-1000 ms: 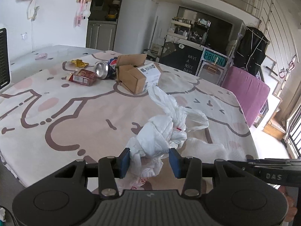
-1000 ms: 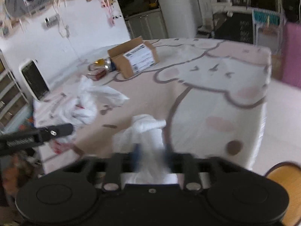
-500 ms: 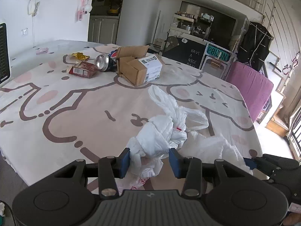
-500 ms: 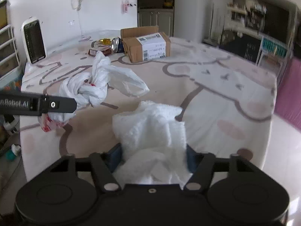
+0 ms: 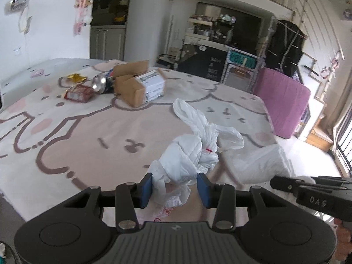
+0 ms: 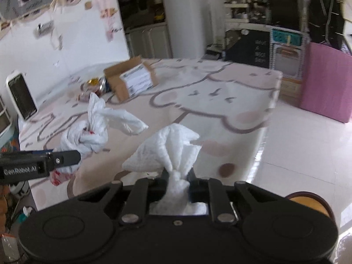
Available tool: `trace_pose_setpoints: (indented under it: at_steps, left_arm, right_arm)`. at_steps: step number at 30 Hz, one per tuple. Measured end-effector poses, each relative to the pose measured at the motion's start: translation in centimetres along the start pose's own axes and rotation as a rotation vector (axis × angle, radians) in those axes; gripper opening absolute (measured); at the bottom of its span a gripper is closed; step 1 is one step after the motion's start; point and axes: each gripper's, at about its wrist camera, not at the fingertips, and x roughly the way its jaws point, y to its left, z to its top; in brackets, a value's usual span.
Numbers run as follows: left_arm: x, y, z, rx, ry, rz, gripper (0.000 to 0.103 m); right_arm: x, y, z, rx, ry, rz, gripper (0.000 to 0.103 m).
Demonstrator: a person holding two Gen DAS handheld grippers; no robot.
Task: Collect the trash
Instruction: 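Lift the white plastic bag with the left tool while the right tool lifts the tissue, then carry both items over the yellow wastebasket and open both tools to drop them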
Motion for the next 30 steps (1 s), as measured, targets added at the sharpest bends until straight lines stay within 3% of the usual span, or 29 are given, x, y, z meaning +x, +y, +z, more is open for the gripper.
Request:
trace_pose_setpoints:
  at_steps: [19,24,30]
  left_arm:
    - [-0.6,-14.2,0.3,0.117,-0.026,-0.173,0.044]
    - [0.7,-19.1,-0.6,0.167,0.004,-0.23,0.044]
    - [4.2,-24.1,-2.8,0.217,0.093,-0.271,0.044]
  right_arm:
    - [-12.0,-13.0,-2.0,0.157,-0.113,-0.222,0.016]
    - [-13.7,-17.5,-4.0,0.216,-0.111,-0.291,0.016]
    - [-13.4,-22.8,-6.9,0.295,-0.067,-0.36,0.016]
